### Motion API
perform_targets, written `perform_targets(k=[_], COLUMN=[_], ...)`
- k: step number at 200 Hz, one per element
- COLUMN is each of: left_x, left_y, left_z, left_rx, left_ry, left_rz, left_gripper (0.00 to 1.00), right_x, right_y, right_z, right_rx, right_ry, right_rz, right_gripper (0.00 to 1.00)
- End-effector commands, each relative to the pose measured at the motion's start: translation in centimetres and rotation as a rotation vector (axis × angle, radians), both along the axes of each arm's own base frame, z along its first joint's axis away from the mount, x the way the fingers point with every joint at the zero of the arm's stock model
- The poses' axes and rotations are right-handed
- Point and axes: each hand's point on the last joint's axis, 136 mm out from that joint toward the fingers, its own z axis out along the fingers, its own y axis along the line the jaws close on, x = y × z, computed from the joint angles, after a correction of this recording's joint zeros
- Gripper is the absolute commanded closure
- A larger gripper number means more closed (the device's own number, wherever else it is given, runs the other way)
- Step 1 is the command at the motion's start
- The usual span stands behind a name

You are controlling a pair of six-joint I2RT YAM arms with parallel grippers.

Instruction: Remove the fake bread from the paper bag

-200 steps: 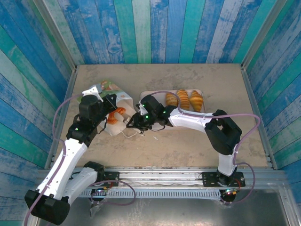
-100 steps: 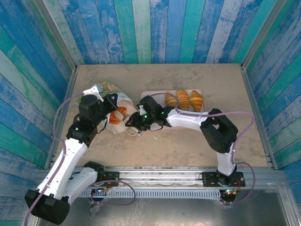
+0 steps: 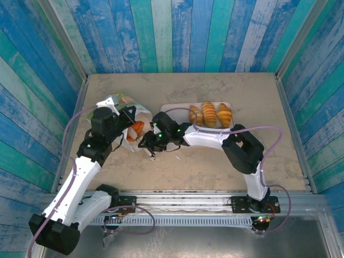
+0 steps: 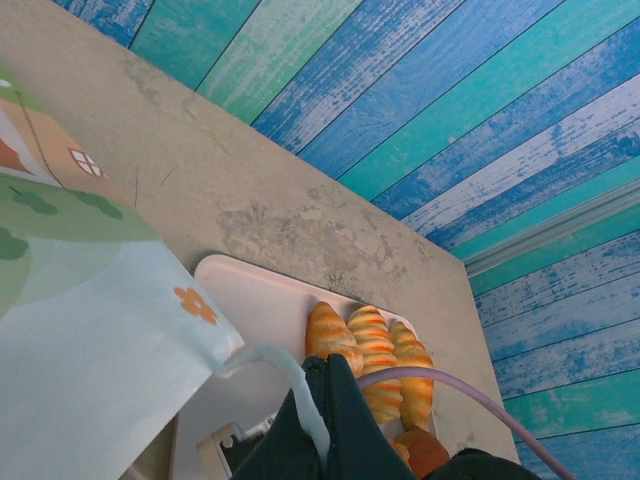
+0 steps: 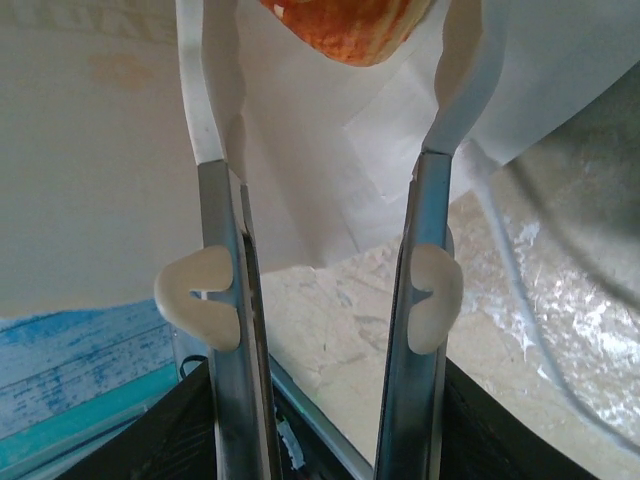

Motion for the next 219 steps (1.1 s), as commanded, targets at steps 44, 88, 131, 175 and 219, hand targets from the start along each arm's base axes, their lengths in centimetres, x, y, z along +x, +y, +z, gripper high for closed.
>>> perform_targets(k=[44,88,131,175,219], left_x=[-0.1,0.0,0.0,0.2,0.7], left_y=[0.1,0.6,1.6,2.1,2.1], left_z=[0.8,0.7,0.8,1.2,1.4], left_rx=[-0.012,0.012,0.045,0.067,0.062], left_ry=[-0.035,-0.031,-0.028,-0.034,-0.031], left_rz=[0.003,0.028,0.075,0.103,0.112], left_gripper=[1.00,1.00,1.00,1.00,1.00], right_x=[2.4,2.2,1.3,0.1,-2.2], right_y=[2.1,1.1,-1.4,-4.4,-8.1], right_z=[2.9,4.3,7.1,9.4,9.4], right_rx=[0.119,0.085,0.059,0.072,0.059], right_ry=[-0.039,-0.118,-0.247,-0.321,-0.278], right_rz=[-0.047,-0.006,0.072,0.153,0.272], right_gripper=[0.60,0.78,0.79,0.79,0.79])
